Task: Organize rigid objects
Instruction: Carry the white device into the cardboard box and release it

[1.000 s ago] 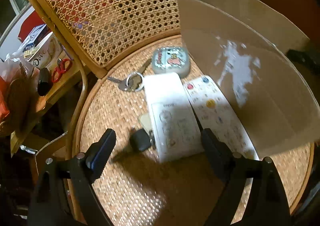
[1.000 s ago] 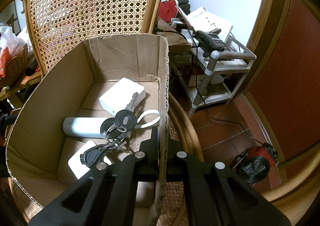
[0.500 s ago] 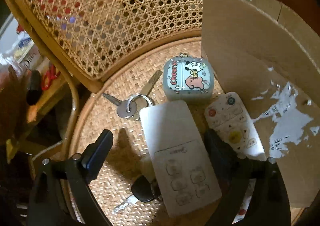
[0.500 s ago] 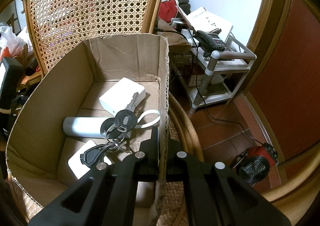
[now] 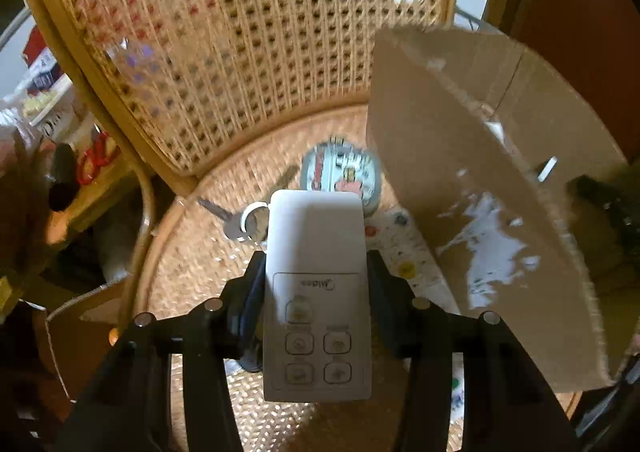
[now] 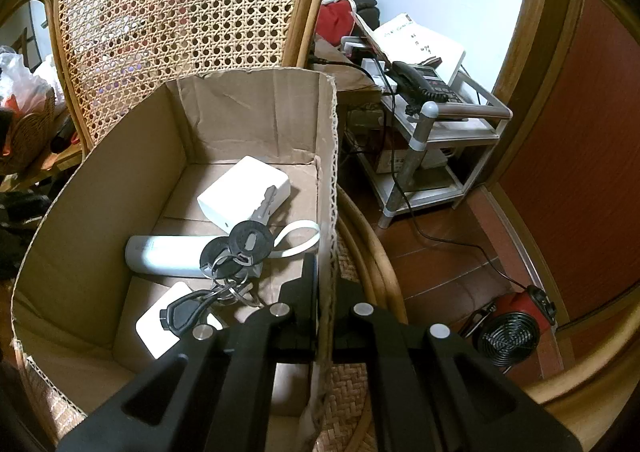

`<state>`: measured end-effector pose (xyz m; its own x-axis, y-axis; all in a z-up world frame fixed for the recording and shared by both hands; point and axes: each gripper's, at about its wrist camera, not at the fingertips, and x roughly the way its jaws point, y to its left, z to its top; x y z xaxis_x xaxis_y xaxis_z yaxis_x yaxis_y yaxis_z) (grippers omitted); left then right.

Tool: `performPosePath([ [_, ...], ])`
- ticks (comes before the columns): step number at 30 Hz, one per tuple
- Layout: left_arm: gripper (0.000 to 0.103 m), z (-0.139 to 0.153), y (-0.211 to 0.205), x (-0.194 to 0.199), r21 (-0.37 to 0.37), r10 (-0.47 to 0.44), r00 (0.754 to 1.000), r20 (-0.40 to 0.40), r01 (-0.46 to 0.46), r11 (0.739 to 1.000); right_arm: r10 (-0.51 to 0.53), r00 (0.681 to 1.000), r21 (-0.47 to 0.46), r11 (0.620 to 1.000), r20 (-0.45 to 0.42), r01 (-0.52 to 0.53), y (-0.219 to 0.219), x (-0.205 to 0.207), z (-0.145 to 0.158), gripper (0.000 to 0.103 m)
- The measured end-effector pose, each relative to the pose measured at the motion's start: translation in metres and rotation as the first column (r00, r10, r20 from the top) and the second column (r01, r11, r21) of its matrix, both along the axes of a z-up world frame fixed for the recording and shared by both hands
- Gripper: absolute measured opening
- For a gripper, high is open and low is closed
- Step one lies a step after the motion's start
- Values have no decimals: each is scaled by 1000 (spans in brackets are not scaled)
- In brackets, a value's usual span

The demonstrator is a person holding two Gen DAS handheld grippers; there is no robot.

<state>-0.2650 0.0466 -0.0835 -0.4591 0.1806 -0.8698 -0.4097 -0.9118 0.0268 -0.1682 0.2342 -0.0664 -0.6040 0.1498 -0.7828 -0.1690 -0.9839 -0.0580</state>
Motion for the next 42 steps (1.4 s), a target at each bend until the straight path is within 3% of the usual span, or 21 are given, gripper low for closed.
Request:
performPosePath([
  [8, 47, 53, -9, 10, 150, 12, 994, -110, 5, 989, 1, 1000, -1, 1000, -5, -1, 0, 2, 0, 5],
  [14, 47, 108, 26, 42, 252, -42, 982, -183, 88, 964, 0, 1000, -1, 1000, -5, 0, 0, 2, 1, 5],
  [17, 47, 122, 52, 54, 255, -101, 974, -205, 153, 955, 1, 1000, -1, 1000, -6, -1, 0, 2, 1, 5],
  [23, 47, 100, 96, 61, 249, -189, 972, -143, 220, 943, 1, 1000, 0, 1000, -5, -1, 0, 2, 1, 5],
  [33, 47, 53, 120, 56, 198, -192, 980, -52, 198, 960, 0, 1000, 0, 1000, -5, 0, 0, 2, 2, 5],
  [42, 50, 48, 121, 55, 192, -175, 982, -73, 186, 964, 1, 1000, 4, 1000, -5, -1, 1, 1, 3, 5],
])
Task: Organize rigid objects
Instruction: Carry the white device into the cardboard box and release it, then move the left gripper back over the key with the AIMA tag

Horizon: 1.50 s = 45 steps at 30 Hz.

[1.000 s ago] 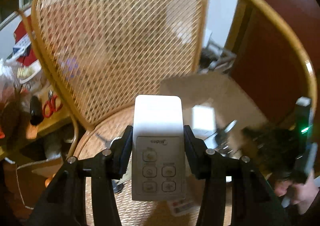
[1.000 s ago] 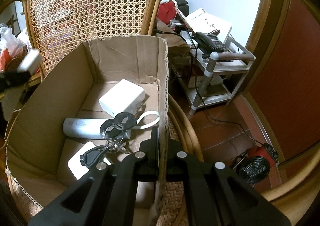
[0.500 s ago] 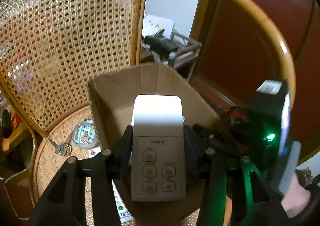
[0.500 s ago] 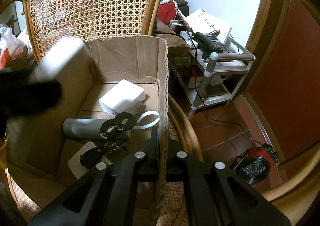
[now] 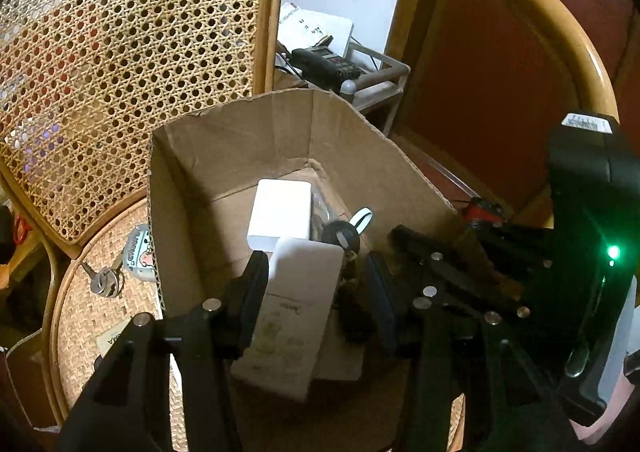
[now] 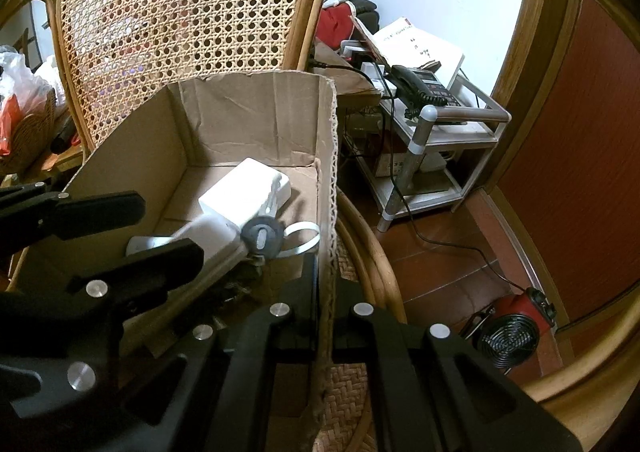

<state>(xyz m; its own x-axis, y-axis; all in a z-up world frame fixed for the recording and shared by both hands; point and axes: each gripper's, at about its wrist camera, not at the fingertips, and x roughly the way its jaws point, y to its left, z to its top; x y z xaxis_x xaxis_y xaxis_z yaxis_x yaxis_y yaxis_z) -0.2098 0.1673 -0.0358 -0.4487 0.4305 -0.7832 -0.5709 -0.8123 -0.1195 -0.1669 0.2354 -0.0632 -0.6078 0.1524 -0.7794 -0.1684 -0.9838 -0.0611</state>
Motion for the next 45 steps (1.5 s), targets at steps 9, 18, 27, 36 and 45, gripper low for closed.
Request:
performPosePath([
  [9, 70, 5, -7, 5, 27, 10, 1000, -25, -10, 1000, -1, 1000, 0, 1000, 0, 1, 0, 0, 0, 5],
  [18, 91, 34, -87, -15, 112, 180, 981, -73, -172, 979, 0, 1000, -1, 1000, 1, 0, -2, 0, 0, 5],
  [27, 91, -3, -156, -37, -44, 281, 960, 4, -281, 959, -1, 1000, 0, 1000, 1, 1, -2, 0, 0, 5],
  [36, 91, -58, -182, -30, -144, 244, 963, 116, -227, 963, 1, 1000, -2, 1000, -1, -1, -2, 0, 0, 5],
  [45, 96, -83, -184, -23, -186, 249, 962, 115, -226, 956, 2, 1000, -1, 1000, -1, -2, -4, 2, 0, 5],
])
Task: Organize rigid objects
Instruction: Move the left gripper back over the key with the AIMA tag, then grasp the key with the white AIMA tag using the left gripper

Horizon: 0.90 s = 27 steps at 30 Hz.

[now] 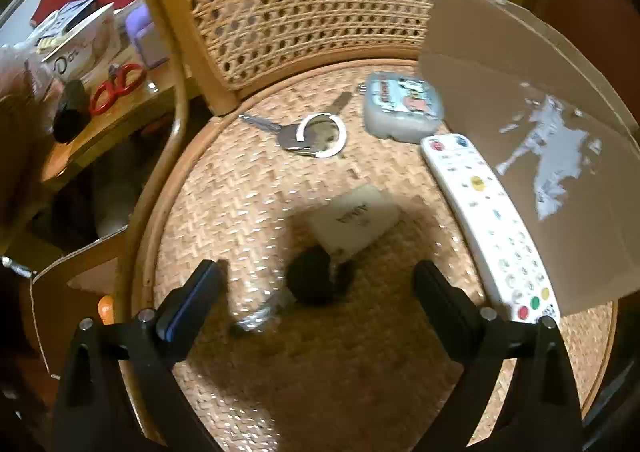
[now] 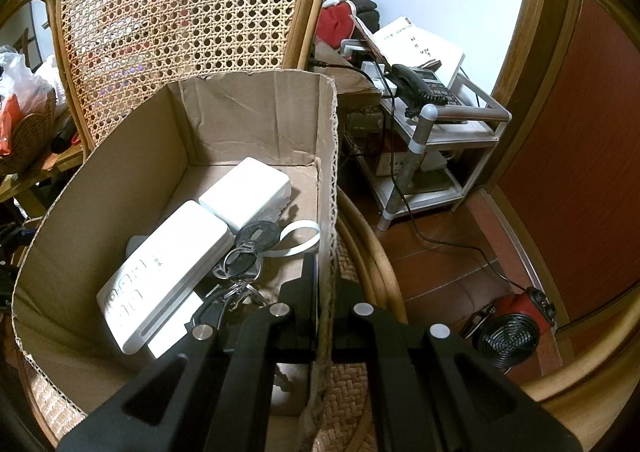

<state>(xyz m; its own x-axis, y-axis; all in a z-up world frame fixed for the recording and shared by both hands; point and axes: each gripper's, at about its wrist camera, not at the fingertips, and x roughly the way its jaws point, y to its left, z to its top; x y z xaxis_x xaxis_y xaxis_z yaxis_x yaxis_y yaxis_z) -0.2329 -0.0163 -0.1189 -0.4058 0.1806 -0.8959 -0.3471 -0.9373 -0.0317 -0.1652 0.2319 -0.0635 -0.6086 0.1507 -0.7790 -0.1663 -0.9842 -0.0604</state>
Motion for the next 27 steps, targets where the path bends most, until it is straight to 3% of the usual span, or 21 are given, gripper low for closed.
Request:
performPosePath([
  [9, 94, 2, 9, 6, -2, -22, 1000, 6, 22, 1000, 0, 1000, 0, 1000, 0, 0, 0, 0, 0, 5],
  [10, 73, 4, 11, 8, 4, -31, 1000, 1, 31, 1000, -1, 1000, 0, 1000, 0, 1, 0, 1, 0, 5],
  [11, 31, 10, 12, 10, 5, -30, 999, -22, 30, 1000, -1, 1000, 0, 1000, 0, 1, 0, 0, 0, 5],
  [19, 30, 15, 17, 8, 38, -45, 999, 5, 45, 998, -1, 1000, 0, 1000, -2, 1, 0, 1, 0, 5],
  [27, 30, 39, 18, 5, 83, -62, 997, -43, 65, 994, 0, 1000, 0, 1000, -2, 0, 0, 1, 0, 5],
])
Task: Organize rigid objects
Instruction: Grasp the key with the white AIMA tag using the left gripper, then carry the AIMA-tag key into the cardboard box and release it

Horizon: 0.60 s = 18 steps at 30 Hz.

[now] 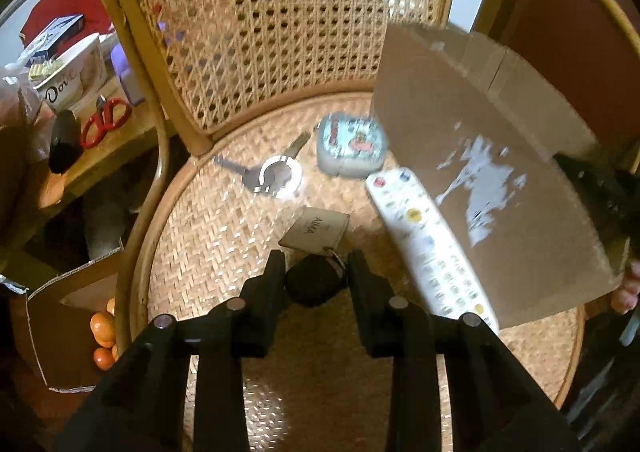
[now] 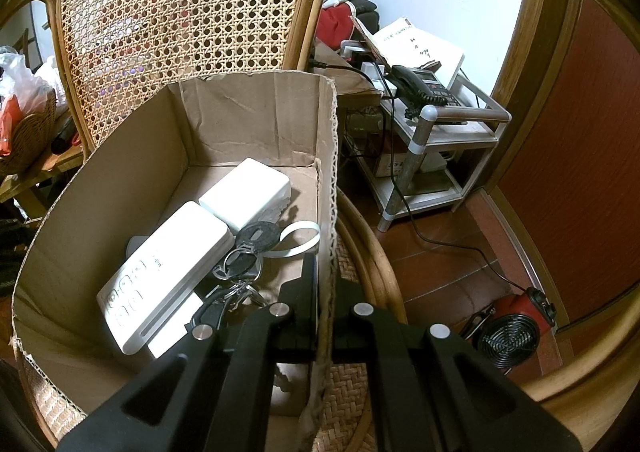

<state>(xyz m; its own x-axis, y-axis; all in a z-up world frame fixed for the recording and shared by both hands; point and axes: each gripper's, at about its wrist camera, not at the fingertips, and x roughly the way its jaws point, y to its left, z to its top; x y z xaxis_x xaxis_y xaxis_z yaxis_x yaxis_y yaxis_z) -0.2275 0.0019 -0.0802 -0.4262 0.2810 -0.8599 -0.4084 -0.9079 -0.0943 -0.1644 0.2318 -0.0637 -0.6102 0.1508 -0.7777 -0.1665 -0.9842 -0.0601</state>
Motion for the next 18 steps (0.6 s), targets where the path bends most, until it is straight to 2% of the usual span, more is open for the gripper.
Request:
performPosePath([
  [11, 30, 56, 12, 1, 101, 10, 995, -96, 0, 995, -1, 1000, 1, 1000, -1, 1, 0, 0, 0, 5],
  [16, 30, 86, 37, 13, 89, -18, 981, -193, 35, 995, 0, 1000, -1, 1000, 0, 0, 0, 0, 0, 5],
  [18, 30, 93, 47, 18, 122, -47, 977, -209, 74, 990, 1, 1000, 0, 1000, 0, -1, 0, 0, 0, 5],
])
